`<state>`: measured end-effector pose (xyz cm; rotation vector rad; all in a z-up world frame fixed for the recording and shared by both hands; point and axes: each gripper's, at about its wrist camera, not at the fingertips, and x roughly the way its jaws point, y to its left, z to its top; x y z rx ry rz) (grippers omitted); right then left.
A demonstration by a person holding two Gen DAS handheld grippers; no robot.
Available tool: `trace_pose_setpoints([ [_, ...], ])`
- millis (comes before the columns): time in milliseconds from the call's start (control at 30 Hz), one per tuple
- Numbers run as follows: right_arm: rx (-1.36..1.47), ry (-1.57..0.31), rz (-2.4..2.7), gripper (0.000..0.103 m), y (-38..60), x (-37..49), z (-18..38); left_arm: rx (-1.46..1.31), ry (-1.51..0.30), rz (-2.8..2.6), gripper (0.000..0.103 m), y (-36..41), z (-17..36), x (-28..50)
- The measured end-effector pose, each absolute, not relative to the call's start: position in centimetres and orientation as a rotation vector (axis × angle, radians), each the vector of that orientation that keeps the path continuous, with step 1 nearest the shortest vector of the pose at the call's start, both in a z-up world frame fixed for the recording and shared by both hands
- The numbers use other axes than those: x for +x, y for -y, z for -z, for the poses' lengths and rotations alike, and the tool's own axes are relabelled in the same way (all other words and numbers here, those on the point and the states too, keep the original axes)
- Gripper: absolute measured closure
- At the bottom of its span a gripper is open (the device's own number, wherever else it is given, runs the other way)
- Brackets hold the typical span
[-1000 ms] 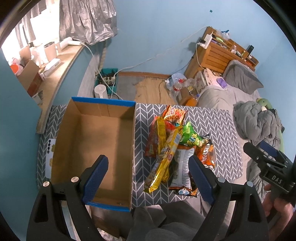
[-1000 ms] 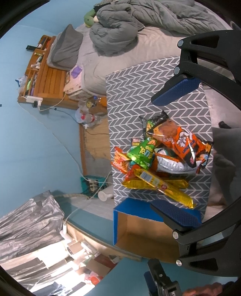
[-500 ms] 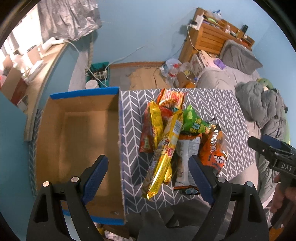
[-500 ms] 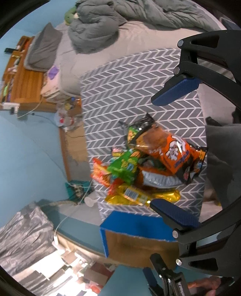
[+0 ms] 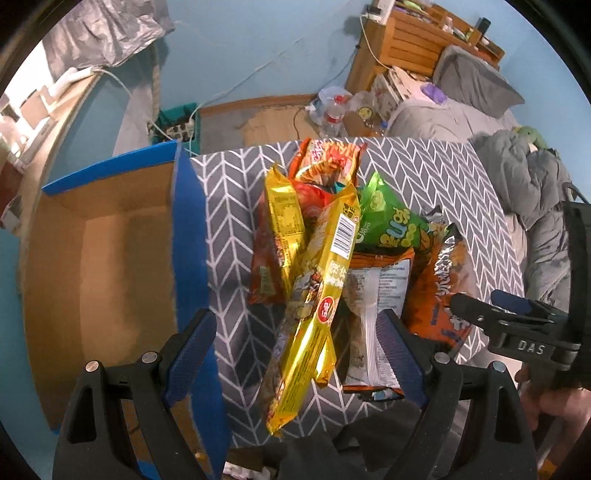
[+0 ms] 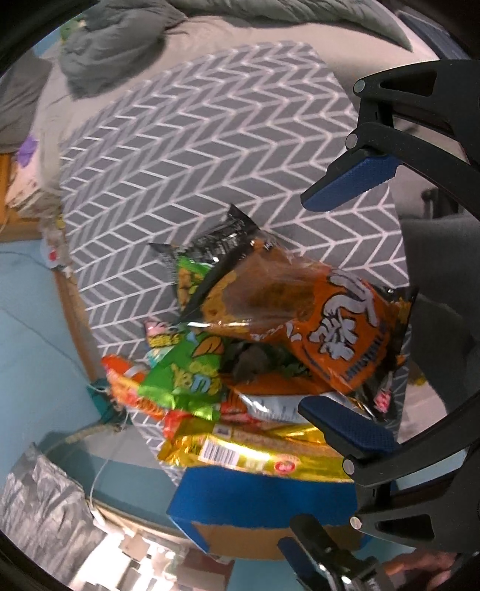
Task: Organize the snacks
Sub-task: 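Grasp the yellow snack bar pack with the left gripper while the right grasps the orange chip bag, then lift both held snack bags and carry them over the cardboard box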
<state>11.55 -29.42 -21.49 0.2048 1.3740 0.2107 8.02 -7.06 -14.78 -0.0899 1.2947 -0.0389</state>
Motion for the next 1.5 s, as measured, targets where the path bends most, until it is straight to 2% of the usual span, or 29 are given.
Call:
trace_pose_setpoints([
  [200,0.27,-1.434,-0.202,0.009,29.6,12.3,24.9,-0.064,-1.315,0.043,0.013,8.1,16.6,9.0],
  [367,0.321,-1.46,-0.203,0.011,29.7,12.6,26.3,-0.044,-1.339,0.036,0.013,8.7,18.3,9.6],
  [500,0.364,-1.466,-0.228,0.021,29.6,12.8,27.1,-0.033,-1.352,0.033,0.013,9.1,19.3,10.1],
  [700,0.375,-1.462,-0.247,0.031,29.4,12.9,27.1,-0.021,-1.392,0.009,0.015,9.3,21.5,11.1],
  [733,0.379,-1.463,-0.248,0.034,29.4,13.0,26.9,-0.02,-1.398,0.007,0.017,9.3,21.9,11.1],
  [800,0.394,-1.462,-0.255,0.039,29.9,13.2,26.5,-0.01,-1.421,0.006,0.031,9.2,22.6,11.3],
  [833,0.398,-1.46,-0.261,0.041,30.1,13.1,26.4,-0.002,-1.429,0.005,0.035,9.3,22.9,11.3],
  [900,0.395,-1.458,-0.269,0.043,30.3,12.8,26.3,0.011,-1.444,0.01,0.055,9.3,23.4,11.3],
  [967,0.383,-1.454,-0.278,0.045,30.5,12.7,26.0,-0.006,-1.453,0.035,0.065,9.3,23.6,11.2],
  [1300,0.291,-1.412,-0.312,0.049,31.1,11.2,23.1,-0.032,-1.424,0.04,0.075,9.1,22.0,10.4],
  [1500,0.262,-1.378,-0.329,0.051,31.8,10.9,21.4,-0.079,-1.396,0.045,0.075,8.6,20.2,10.0],
])
